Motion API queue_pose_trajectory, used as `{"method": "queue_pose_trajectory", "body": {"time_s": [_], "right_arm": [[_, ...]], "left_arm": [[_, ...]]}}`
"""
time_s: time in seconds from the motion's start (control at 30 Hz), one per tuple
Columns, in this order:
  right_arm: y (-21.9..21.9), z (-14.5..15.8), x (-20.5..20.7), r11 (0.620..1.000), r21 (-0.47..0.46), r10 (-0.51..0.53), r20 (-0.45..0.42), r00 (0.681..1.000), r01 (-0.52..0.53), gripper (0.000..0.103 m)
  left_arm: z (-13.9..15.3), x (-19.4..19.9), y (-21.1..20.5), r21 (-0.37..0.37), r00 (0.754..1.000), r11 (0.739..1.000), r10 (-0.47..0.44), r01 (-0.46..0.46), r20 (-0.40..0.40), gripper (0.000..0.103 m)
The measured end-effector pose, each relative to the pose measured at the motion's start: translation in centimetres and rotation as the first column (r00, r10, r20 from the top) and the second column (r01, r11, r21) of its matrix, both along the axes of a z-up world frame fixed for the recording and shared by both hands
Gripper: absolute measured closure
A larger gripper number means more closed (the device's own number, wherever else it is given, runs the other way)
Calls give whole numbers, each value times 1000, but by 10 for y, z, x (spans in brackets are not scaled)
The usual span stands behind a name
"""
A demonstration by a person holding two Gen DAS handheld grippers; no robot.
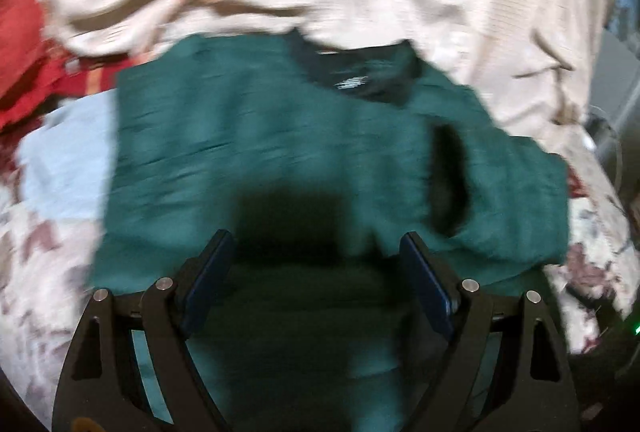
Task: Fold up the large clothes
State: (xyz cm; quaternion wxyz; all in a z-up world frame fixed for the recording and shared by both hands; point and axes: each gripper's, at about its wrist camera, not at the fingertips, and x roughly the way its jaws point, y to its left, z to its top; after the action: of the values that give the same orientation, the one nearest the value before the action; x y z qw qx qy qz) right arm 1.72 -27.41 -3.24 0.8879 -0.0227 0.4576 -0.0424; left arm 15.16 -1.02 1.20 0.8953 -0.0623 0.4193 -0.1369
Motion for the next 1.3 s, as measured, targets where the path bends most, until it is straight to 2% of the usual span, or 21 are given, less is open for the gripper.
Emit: {"method": "queue_pose_trajectory", "body": {"time_s": [0.03, 0.07, 0.17, 0.2, 0.27, 0.37, 0.43, 0.47, 0.5, 0.57, 0.67, 0.83, 1.03, 1.3], "right_arm": [[-9, -4, -3, 996, 82, -45, -12, 999, 46, 10], [-13, -6, -3, 991, 116, -68, -11, 998, 68, 10], [-17, -11, -2, 991, 119, -67, -10, 998, 68, 4], [-20, -13, 0, 988, 131, -77, -20, 997, 79, 0], [-23, -15, 3, 982, 163, -95, -32, 995, 99, 0], [-21, -16, 6, 982, 159, -96, -25, 995, 99, 0], [-20, -16, 7, 983, 154, -97, -20, 995, 99, 0], [-21, -16, 8, 983, 156, -99, -23, 995, 101, 0], [-21, -16, 9, 982, 157, -98, -25, 995, 101, 0], [-19, -16, 10, 983, 156, -98, -27, 995, 101, 0], [-17, -16, 11, 982, 156, -99, -33, 994, 103, 0], [-17, -15, 13, 982, 156, -105, -41, 994, 110, 0], [-17, -14, 12, 981, 161, -107, -47, 993, 113, 0], [-14, -14, 10, 980, 159, -117, -50, 992, 123, 0]], "left_arm": [[2, 7, -13, -17, 1000, 1000, -26, 26, -4, 18], [2, 16, -30, -32, 998, 998, -54, 54, -20, 18], [2, 37, -70, -71, 992, 990, -123, 120, -37, 18], [0, 43, -80, -64, 990, 989, -133, 130, -41, 18], [-7, 53, -102, -46, 986, 987, -158, 155, -62, 18], [-21, 58, -130, -14, 977, 981, -193, 193, -88, 18], [-26, 56, -142, 13, 975, 978, -209, 211, -74, 22], [-27, 55, -142, 13, 975, 977, -212, 213, -74, 36], [-28, 55, -144, -3, 972, 976, -217, 218, -85, 57], [-25, 52, -144, -49, 969, 973, -231, 228, -92, 85], [-9, 37, -147, -18, 967, 968, -252, 251, -32, 90], [25, 22, -116, -71, 972, 970, -232, 234, 40, 90], [54, 23, -56, -74, 987, 987, -137, 143, 82, 90], [60, 28, 27, -47, 997, 999, -7, 11, 80, 90]]}}
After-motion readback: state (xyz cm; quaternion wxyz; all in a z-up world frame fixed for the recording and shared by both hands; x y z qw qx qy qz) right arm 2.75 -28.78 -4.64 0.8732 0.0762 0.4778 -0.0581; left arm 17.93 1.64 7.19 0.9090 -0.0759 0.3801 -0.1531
